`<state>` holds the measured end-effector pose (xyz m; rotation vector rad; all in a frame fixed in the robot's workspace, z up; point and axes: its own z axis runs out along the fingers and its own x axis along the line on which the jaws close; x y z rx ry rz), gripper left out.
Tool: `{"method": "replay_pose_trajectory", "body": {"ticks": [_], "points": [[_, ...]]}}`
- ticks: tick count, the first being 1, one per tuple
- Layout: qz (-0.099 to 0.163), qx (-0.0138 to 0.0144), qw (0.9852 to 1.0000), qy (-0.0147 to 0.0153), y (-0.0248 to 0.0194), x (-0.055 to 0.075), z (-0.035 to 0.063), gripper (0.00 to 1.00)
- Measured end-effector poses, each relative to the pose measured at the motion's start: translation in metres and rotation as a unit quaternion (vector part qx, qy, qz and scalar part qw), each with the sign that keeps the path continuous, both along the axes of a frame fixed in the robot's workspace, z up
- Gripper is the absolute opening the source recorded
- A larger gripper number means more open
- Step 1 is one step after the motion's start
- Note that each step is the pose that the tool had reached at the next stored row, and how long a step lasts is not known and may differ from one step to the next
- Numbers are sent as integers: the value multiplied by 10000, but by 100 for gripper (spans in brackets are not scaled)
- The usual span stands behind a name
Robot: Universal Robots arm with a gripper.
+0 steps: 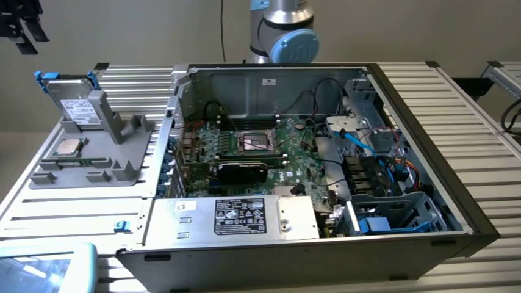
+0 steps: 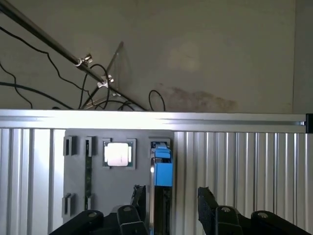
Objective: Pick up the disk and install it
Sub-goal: 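Pick up the disk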
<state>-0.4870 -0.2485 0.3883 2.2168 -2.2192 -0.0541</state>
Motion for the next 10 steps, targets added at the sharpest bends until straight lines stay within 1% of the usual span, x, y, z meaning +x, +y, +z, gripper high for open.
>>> {"method": "replay_pose_trajectory", "body": {"ticks": [1, 3, 10], "points": [[0, -11, 10000, 0, 1, 0, -15, 55], [0, -24, 10000, 0, 6, 0, -51, 55], [0, -44, 10000, 1, 8, 0, -179, 55]]}}
